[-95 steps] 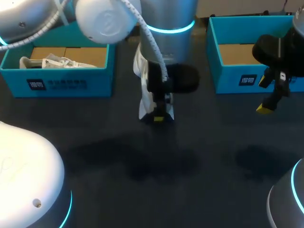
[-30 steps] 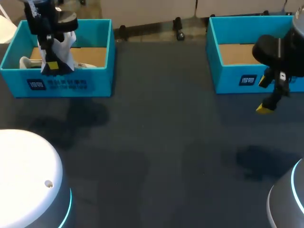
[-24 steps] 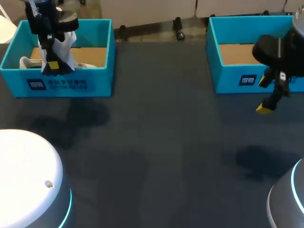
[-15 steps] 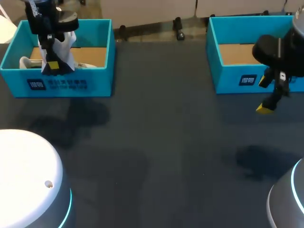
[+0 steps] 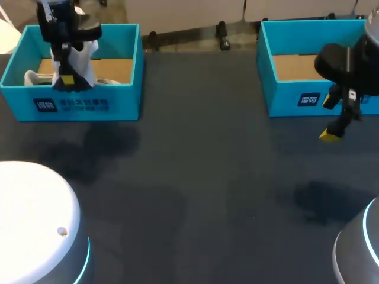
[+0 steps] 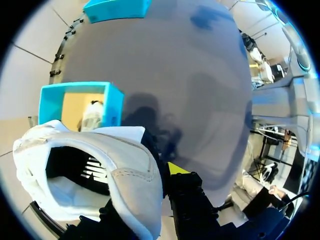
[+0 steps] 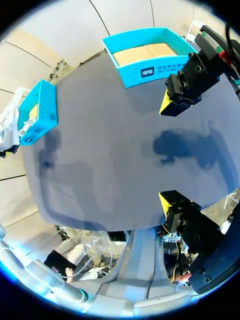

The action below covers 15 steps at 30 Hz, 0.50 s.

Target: Take the shoe out of the shoebox, open the shoe tongue, remove and reinsert the insole, then place the shoe into the shoebox

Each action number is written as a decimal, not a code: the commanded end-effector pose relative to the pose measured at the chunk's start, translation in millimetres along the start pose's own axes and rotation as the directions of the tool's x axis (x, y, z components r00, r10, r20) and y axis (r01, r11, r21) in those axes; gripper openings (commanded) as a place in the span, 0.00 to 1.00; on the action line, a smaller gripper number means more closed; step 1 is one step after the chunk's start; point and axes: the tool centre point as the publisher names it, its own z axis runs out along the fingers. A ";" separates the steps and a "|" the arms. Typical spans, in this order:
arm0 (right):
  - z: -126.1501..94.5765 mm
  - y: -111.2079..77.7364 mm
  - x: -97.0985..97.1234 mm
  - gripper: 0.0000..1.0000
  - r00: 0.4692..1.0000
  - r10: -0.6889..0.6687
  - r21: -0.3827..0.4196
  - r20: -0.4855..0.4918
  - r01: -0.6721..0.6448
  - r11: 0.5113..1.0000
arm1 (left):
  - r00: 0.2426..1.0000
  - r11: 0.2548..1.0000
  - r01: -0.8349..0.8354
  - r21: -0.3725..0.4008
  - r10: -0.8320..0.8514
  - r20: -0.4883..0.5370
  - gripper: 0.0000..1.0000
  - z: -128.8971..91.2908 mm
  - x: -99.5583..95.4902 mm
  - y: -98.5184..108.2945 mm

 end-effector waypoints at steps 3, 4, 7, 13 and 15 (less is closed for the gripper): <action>0.8 1.1 -1.8 1.00 1.000 0.001 0.004 -0.003 -0.001 1.000 | 1.000 1.000 0.018 0.015 -0.018 -0.006 0.00 -9.2 -31.9 13.1; 0.8 1.1 -1.8 1.00 1.000 0.001 0.004 -0.003 -0.001 1.000 | 1.000 1.000 0.019 0.018 -0.019 -0.004 0.00 -10.2 -36.8 15.9; 0.8 1.1 -1.8 1.00 1.000 0.001 0.004 -0.003 -0.001 1.000 | 1.000 1.000 0.022 0.019 -0.022 0.007 0.00 -12.5 -48.2 23.3; 0.8 1.1 -1.8 1.00 1.000 0.001 0.004 -0.003 -0.001 1.000 | 0.999 0.999 0.019 0.025 -0.020 0.041 0.00 -15.0 -70.8 43.5; 0.8 1.1 -1.8 1.00 1.000 0.001 0.004 -0.003 -0.001 1.000 | 0.999 0.999 0.035 0.030 -0.036 0.040 0.00 -14.6 -77.8 48.7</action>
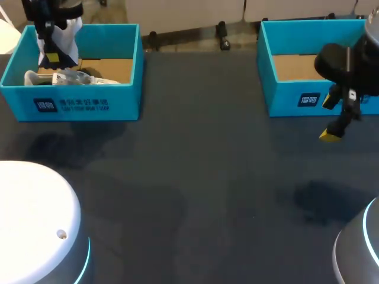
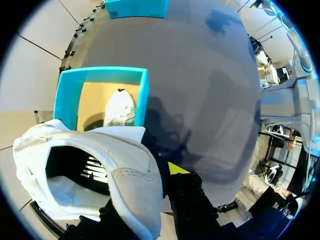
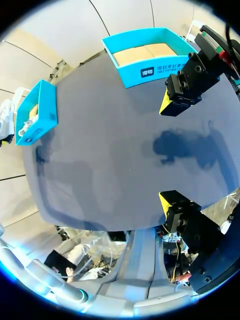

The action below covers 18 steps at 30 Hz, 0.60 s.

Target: Take the shoe out of the shoebox, open the shoe tongue, remove and reinsert the insole, then place the shoe into the shoebox

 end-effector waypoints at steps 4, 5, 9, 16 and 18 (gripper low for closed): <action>0.8 1.2 -1.8 1.00 1.000 0.001 0.004 -0.003 -0.001 1.000 | 0.999 1.000 0.015 0.017 -0.014 -0.052 0.00 4.9 -33.3 19.3; 0.8 1.2 -1.8 1.00 1.000 0.001 0.004 -0.003 -0.001 1.000 | 0.998 1.000 0.020 0.020 -0.019 -0.052 0.00 6.0 -39.1 22.2; 0.8 1.2 -1.8 1.00 1.000 0.001 0.004 -0.003 -0.001 1.000 | 0.998 0.999 0.038 0.025 -0.036 -0.056 0.00 10.9 -61.8 32.8; 0.8 1.2 -1.8 1.00 1.000 0.001 0.004 -0.003 -0.001 1.000 | 0.999 0.998 -0.031 0.056 0.033 -0.037 0.00 19.8 -92.6 47.1; 0.8 1.2 -1.8 1.00 1.000 0.001 0.004 -0.003 -0.001 1.000 | 0.999 0.998 -0.042 0.046 0.043 -0.018 0.00 21.8 -100.6 48.9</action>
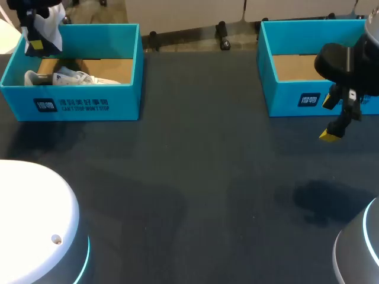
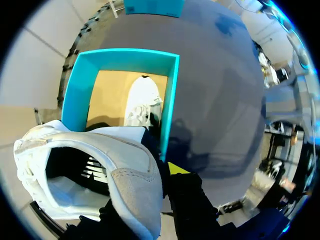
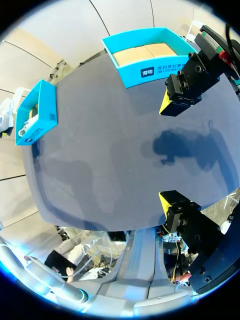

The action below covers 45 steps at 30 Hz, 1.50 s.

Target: Take the shoe out of the shoebox, open the shoe tongue, remove and reinsert the insole, then place the shoe into the shoebox

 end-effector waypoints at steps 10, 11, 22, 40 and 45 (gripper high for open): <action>0.8 1.1 -1.8 1.00 1.000 0.001 0.004 -0.003 -0.001 1.000 | 0.999 0.999 -0.044 -0.015 0.044 0.011 0.00 2.7 -55.8 27.1; 0.8 1.1 -1.8 1.00 1.000 0.001 0.004 -0.003 -0.001 1.000 | 0.999 0.999 -0.041 -0.018 0.042 0.019 0.00 2.9 -60.4 30.0; 0.8 1.1 -1.8 1.00 1.000 0.001 0.004 -0.003 -0.001 1.000 | 0.999 1.000 -0.012 -0.019 0.013 0.042 0.00 11.5 -108.1 50.1; 0.8 1.1 -1.8 1.00 1.000 0.001 0.004 -0.003 -0.001 1.000 | 0.999 0.998 -0.029 -0.049 0.031 0.021 0.00 21.5 -121.2 52.6; 0.8 1.1 -1.8 1.00 1.000 0.001 0.004 -0.003 -0.001 1.000 | 0.999 0.998 -0.029 -0.049 0.031 0.021 0.00 21.5 -121.2 52.6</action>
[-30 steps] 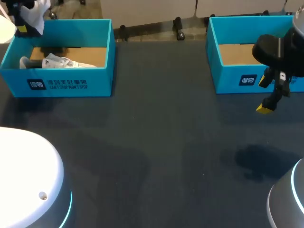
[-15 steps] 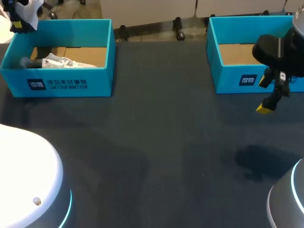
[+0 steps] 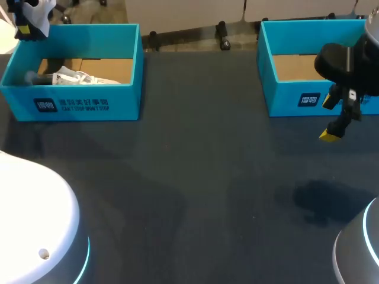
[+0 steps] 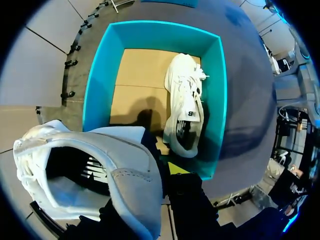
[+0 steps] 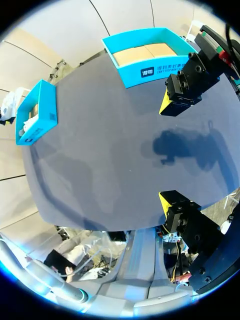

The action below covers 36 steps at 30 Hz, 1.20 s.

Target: Take the shoe out of the shoebox, open the shoe tongue, remove and reinsert the insole, then place the shoe into the shoebox

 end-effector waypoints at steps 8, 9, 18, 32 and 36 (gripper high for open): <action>0.8 1.1 -1.7 1.00 1.000 0.001 0.004 -0.003 -0.001 1.000 | 0.817 0.810 -0.569 -0.141 0.576 0.012 0.00 -2.7 2.7 11.4; 0.8 1.1 -1.7 1.00 1.000 0.001 0.004 -0.003 -0.001 1.000 | 0.772 0.764 -0.627 -0.154 0.635 0.011 0.00 -2.0 1.5 15.2; 0.8 1.1 -1.7 1.00 1.000 0.001 0.004 -0.003 -0.001 1.000 | 0.347 0.326 -0.926 -0.188 0.934 -0.090 0.00 -13.1 -16.7 31.9; 0.8 1.1 -1.7 1.00 1.000 0.001 0.004 -0.003 -0.001 1.000 | 0.028 0.013 -0.987 -0.162 0.995 -0.094 0.00 -18.8 -27.2 34.2; 0.8 1.1 -1.7 1.00 1.000 0.001 0.004 -0.003 -0.001 1.000 | 0.028 0.013 -0.987 -0.162 0.995 -0.094 0.00 -18.8 -27.2 34.2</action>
